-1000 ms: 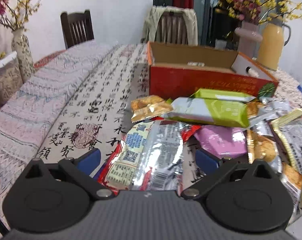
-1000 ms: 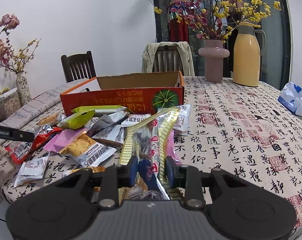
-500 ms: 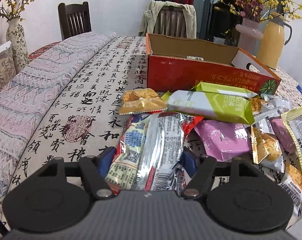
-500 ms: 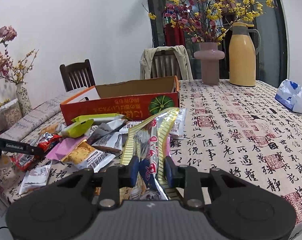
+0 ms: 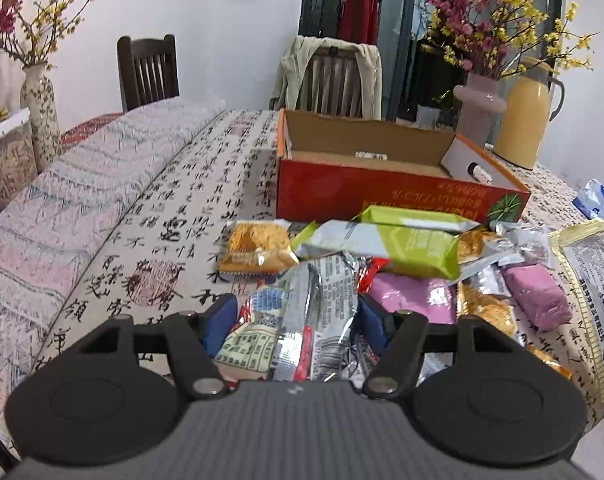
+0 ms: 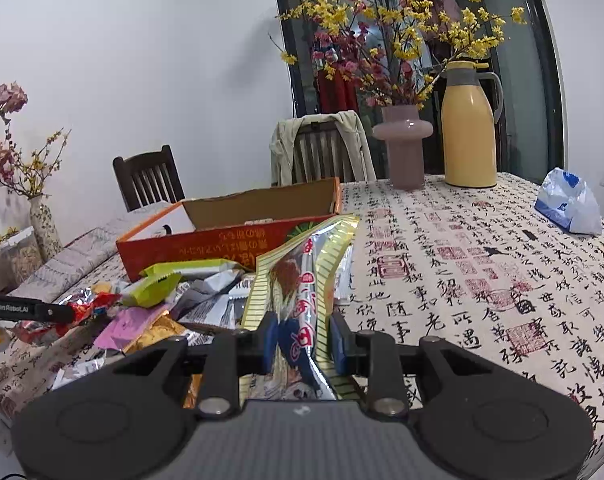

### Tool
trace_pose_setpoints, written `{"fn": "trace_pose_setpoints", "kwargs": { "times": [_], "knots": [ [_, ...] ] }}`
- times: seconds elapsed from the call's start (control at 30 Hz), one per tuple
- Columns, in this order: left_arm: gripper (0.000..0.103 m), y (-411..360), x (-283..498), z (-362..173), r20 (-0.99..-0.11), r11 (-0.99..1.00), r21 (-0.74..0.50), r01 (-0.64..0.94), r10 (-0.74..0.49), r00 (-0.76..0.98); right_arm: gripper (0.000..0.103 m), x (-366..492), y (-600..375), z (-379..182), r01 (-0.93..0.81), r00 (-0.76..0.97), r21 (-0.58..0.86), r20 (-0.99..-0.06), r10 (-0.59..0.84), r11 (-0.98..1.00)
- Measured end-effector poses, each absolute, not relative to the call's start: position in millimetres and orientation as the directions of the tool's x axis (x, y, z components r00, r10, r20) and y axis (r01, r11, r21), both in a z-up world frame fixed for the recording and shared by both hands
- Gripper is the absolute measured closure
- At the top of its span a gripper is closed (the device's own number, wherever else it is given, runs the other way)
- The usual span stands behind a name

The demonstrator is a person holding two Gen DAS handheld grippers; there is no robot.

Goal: Organize snacks
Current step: 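Lift both held packets and carry them over the orange-red box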

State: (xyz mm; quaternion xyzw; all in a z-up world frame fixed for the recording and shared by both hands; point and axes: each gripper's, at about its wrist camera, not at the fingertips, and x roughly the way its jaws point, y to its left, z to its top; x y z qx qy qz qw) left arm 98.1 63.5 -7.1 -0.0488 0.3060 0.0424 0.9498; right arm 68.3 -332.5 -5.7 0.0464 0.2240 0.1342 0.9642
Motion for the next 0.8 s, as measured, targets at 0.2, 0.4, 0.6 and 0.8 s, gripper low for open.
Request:
{"fn": "trace_pose_setpoints", "kwargs": {
  "times": [0.2,0.4,0.6,0.8],
  "knots": [
    [0.077,59,99,3,-0.579,0.991,-0.088,-0.100,0.031,0.815,0.076,74,-332,1,-0.236,0.870,0.157,-0.406,0.281,0.959],
    [0.061,64,102,-3,-0.585,0.989,-0.093,-0.116,0.040,0.810,0.076,77,-329,0,-0.243,0.866,0.159,-0.408,0.288,0.957],
    [0.016,69,99,-13,-0.603,0.992,-0.048,-0.120,0.067,0.795,0.076,77,-329,-3,-0.246,0.861,0.169,-0.414,0.295,0.954],
    [0.016,67,108,-33,-0.652,0.994,0.002,-0.113,0.087,0.754,0.076,76,-330,-5,-0.246,0.857,0.176,-0.420,0.299,0.953]
  ]
}}
